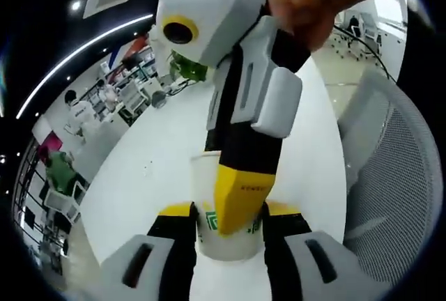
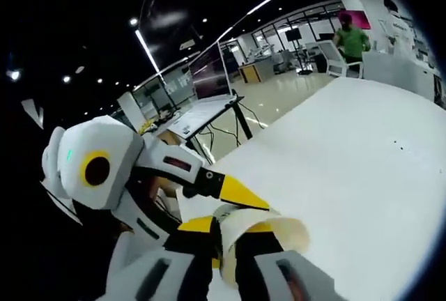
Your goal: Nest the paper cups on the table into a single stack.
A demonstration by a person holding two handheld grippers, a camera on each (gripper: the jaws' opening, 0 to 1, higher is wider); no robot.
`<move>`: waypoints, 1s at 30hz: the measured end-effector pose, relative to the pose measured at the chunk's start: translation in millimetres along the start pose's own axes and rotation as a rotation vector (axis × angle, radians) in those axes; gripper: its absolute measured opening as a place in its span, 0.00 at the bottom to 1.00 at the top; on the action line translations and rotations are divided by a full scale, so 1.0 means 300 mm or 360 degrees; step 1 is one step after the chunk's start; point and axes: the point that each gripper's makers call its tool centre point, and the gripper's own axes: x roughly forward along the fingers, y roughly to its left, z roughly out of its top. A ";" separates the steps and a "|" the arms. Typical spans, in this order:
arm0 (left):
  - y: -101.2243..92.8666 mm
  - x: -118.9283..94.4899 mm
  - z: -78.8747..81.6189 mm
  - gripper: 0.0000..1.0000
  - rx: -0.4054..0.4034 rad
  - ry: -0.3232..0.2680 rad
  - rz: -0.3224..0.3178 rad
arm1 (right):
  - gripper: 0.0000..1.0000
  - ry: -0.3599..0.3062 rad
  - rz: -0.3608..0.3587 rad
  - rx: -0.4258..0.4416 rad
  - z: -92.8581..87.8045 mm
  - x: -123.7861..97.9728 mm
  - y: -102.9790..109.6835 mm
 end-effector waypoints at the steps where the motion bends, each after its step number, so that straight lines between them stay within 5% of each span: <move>1: -0.001 0.001 0.002 0.35 -0.0008 -0.0006 0.0001 | 0.03 0.0002 0.0001 0.0002 -0.002 0.000 0.011; 30: 0.022 -0.081 -0.146 0.48 -0.0529 -0.0007 0.0150 | 0.00 0.0182 -0.0116 -0.0238 -0.043 0.041 -0.003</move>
